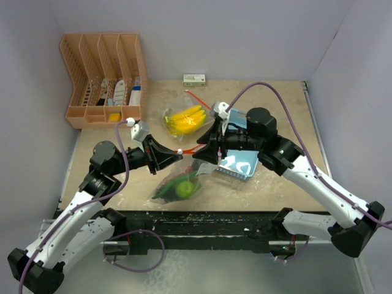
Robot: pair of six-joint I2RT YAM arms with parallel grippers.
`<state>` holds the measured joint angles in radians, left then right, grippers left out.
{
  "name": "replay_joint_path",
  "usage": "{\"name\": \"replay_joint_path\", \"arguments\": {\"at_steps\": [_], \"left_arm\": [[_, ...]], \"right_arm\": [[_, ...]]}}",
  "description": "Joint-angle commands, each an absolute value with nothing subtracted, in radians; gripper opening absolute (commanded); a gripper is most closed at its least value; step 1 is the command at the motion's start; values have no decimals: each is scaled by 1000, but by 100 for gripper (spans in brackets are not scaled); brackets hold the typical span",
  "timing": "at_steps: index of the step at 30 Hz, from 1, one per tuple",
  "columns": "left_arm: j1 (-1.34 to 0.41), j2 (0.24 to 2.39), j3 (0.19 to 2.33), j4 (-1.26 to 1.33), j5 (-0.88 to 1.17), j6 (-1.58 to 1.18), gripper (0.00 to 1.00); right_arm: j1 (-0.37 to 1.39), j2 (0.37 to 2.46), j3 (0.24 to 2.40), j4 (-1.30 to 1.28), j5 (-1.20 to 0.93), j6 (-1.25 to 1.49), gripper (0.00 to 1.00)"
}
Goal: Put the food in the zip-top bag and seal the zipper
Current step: Zip the zipper food storage bag at the center of the board.
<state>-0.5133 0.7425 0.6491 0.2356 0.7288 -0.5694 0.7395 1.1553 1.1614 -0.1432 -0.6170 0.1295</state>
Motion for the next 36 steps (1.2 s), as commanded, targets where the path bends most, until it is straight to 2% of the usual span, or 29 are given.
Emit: {"name": "replay_joint_path", "arguments": {"at_steps": [1, 5, 16, 23, 36], "left_arm": [[-518, 672, 754, 5, 674, -413, 0], [-518, 672, 790, -69, 707, -366, 0], [-518, 662, 800, -95, 727, -336, 0], [-518, 659, 792, -174, 667, -321, 0], [-519, 583, 775, -216, 595, -320, 0]], "right_arm": [[745, 1036, 1156, -100, -640, 93, 63], [745, 1022, 1158, 3, -775, 71, 67], [745, 1254, 1249, 68, -978, 63, 65], [745, 1320, 1221, 118, -1039, 88, 64], [791, 1442, 1212, 13, -1013, 51, 61]]}}
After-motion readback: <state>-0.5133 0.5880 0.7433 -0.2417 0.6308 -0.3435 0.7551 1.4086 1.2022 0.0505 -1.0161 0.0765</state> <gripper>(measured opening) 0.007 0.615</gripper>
